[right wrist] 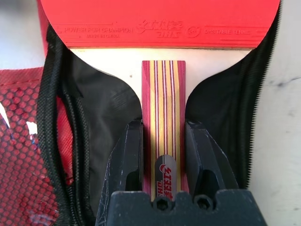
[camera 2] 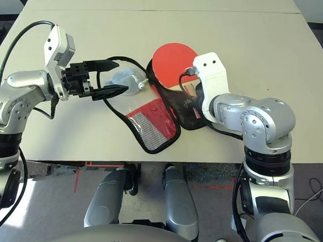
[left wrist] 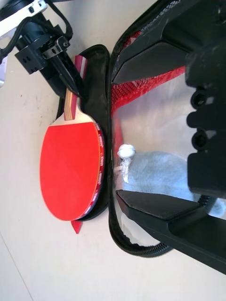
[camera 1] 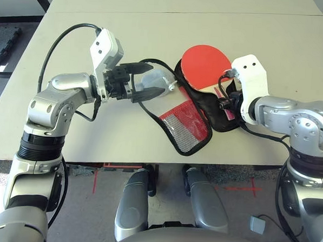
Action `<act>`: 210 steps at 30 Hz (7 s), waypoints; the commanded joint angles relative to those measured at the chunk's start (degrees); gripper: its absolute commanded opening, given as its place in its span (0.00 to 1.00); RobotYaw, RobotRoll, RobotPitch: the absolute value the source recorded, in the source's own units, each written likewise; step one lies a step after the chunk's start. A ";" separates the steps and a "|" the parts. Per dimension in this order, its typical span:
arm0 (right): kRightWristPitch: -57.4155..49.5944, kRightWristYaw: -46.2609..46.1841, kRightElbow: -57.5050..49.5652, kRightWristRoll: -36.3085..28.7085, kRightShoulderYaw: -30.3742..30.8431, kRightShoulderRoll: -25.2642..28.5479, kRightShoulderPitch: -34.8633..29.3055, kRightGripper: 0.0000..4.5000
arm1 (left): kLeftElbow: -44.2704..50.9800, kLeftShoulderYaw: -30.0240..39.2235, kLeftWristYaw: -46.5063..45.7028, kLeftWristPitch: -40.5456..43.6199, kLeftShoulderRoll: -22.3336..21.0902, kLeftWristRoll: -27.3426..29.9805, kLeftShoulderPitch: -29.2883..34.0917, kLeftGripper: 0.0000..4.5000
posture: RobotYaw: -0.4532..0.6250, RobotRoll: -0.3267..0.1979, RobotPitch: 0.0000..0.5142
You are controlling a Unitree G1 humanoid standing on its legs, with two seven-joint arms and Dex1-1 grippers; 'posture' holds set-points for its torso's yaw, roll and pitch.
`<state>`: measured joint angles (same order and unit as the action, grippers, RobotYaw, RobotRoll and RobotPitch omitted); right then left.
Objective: Store the ping-pong paddle in its case and zip it.
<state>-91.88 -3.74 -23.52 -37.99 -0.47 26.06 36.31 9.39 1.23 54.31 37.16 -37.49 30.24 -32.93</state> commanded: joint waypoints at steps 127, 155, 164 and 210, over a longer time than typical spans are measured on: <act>-0.62 22.46 9.72 -19.51 -27.20 4.80 -20.46 0.01 | 6.24 -9.18 1.74 3.85 -1.16 -4.33 -3.77 1.00 | 0.35 0.62 0.53; 2.18 12.15 8.61 -48.80 -25.47 21.50 -27.17 0.31 | 2.77 -10.71 2.26 0.68 1.24 -5.82 -4.45 1.00 | 0.31 0.62 0.49; 27.50 46.57 16.32 -18.50 -9.55 42.79 -22.96 0.99 | 2.28 -10.03 1.79 0.33 0.70 -6.16 -4.64 1.00 | 0.32 0.62 0.46; 83.40 78.67 59.94 33.63 12.54 12.79 6.52 0.99 | -20.58 -12.74 -6.03 -8.52 6.32 -21.41 -8.81 1.00 | 0.36 0.62 0.52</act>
<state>-7.16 75.27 35.24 -6.66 10.36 39.45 45.57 -10.15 -10.41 48.42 29.68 -31.35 10.45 -41.20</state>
